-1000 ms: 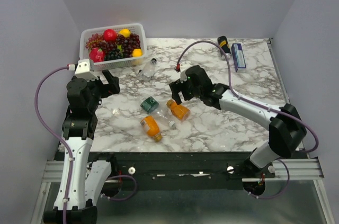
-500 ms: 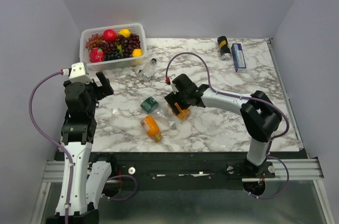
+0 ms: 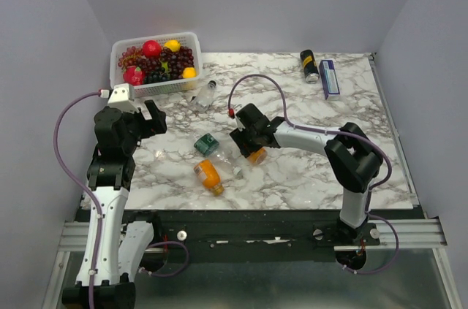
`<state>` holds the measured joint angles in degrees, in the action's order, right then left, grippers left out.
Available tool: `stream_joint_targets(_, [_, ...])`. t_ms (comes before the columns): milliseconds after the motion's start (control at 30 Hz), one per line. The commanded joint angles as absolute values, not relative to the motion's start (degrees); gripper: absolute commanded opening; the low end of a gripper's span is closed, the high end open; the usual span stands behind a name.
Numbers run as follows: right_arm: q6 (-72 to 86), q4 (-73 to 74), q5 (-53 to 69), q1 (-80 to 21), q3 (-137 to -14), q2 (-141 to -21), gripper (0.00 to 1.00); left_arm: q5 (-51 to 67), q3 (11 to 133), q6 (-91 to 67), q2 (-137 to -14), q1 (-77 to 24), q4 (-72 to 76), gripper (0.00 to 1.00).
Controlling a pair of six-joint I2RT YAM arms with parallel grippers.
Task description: Unscrew the bottle caps
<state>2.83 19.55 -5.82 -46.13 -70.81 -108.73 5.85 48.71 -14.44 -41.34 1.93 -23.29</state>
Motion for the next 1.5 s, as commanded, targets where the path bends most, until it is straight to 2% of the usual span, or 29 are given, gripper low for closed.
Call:
stream_joint_targets(0, [5.4,20.7,-6.4,-46.5,-68.2,-104.0,0.41,11.4,49.0,-12.8,-39.6,2.4,-23.4,0.99])
stream_joint_targets(200, [7.1,19.9,-3.3,-46.5,-63.1,-91.6,0.38,8.5,50.2,-12.5,-36.4,2.4,-23.5,0.99])
stream_joint_targets(467, [10.6,10.0,7.3,-46.6,-54.5,-76.5,0.36,19.8,50.7,-15.9,-39.6,2.0,-19.3,0.98])
stream_joint_targets(533, [12.3,7.4,10.0,-46.6,-51.6,-72.5,0.36,22.7,50.3,-17.2,-42.3,1.4,-17.3,0.95])
stream_joint_targets(633, [14.8,2.3,11.3,-46.6,-49.1,-68.2,0.35,29.1,49.7,-20.1,-45.2,-3.8,-12.3,0.94])
stream_joint_targets(700, [15.8,-1.6,11.0,-46.5,-47.2,-66.1,0.35,29.4,50.4,-20.2,-46.7,-11.5,-9.8,0.94])
stream_joint_targets(767, [18.4,-4.0,10.0,-46.5,-46.1,-63.3,0.34,29.4,53.0,-20.0,-49.6,-17.2,-8.6,0.96])
stream_joint_targets(900, [23.5,-10.0,9.6,-46.2,-43.3,-58.4,0.33,36.8,58.8,-22.7,-57.6,-27.6,-1.1,0.98])
stream_joint_targets(967, [26.7,-13.7,7.7,-46.1,-41.8,-56.2,0.33,43.5,59.9,-26.8,-61.8,-28.6,3.4,0.98])
stream_joint_targets(1000, [27.5,-15.0,7.1,-46.0,-40.2,-54.2,0.33,45.4,59.1,-28.8,-62.6,-28.6,10.5,0.98])
stream_joint_targets(1200, [33.2,-21.5,0.9,-45.8,-34.8,-49.1,0.32,51.9,47.0,-34.9,-62.9,-29.8,26.5,0.99])
stream_joint_targets(1300, [36.1,-25.2,-1.1,-45.8,-30.7,-47.4,0.31,53.4,45.4,-32.5,-62.8,-35.0,26.8,0.99])
stream_joint_targets(1467, [38.2,-27.8,-2.9,-45.9,-27.4,-43.8,0.31,47.6,46.3,-22.4,-61.9,-41.3,15.9,0.99])
